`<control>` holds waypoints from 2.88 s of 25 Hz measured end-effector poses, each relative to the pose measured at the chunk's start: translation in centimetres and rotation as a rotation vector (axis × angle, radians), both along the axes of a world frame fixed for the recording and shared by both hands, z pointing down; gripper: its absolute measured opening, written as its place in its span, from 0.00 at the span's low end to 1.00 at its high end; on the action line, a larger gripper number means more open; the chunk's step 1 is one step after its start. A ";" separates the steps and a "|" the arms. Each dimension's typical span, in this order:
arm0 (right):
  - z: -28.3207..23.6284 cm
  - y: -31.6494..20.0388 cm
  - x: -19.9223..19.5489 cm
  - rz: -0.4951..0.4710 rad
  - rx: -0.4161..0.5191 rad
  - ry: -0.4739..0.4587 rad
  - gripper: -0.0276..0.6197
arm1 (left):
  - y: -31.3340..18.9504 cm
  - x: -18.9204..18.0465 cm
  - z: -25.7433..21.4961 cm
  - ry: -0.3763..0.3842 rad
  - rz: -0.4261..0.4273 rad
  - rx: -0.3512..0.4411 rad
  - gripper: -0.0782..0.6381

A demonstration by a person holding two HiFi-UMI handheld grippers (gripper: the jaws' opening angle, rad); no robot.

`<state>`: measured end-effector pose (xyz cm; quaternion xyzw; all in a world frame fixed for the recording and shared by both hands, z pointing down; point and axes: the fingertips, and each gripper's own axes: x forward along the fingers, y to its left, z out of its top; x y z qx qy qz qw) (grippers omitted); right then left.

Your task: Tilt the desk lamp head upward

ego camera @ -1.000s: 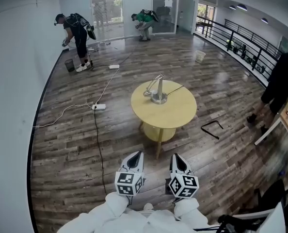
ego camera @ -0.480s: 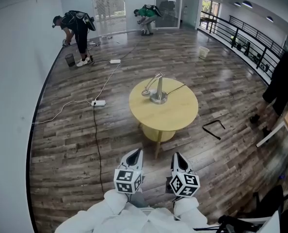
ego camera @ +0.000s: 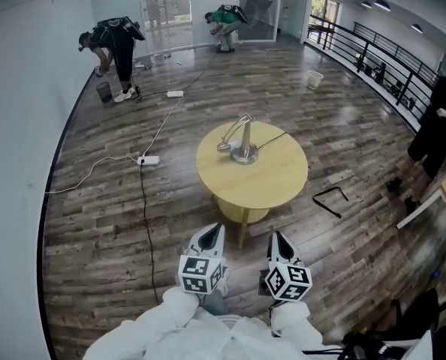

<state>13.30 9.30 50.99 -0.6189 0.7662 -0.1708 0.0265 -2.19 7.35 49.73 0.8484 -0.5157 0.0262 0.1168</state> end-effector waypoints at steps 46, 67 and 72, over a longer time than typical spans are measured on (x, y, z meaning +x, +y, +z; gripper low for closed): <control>2.5 -38.9 -2.4 -0.113 -0.095 0.040 0.06 | -36.5 0.1 3.7 -0.066 0.001 -0.082 0.11; 18.8 -52.6 -4.5 -0.374 -0.306 0.312 0.41 | -47.7 -2.5 15.2 -0.313 0.301 -0.073 0.49; 20.9 -54.6 -4.8 -0.438 -0.337 0.395 0.42 | -49.1 -0.7 17.2 -0.357 0.396 -0.077 0.51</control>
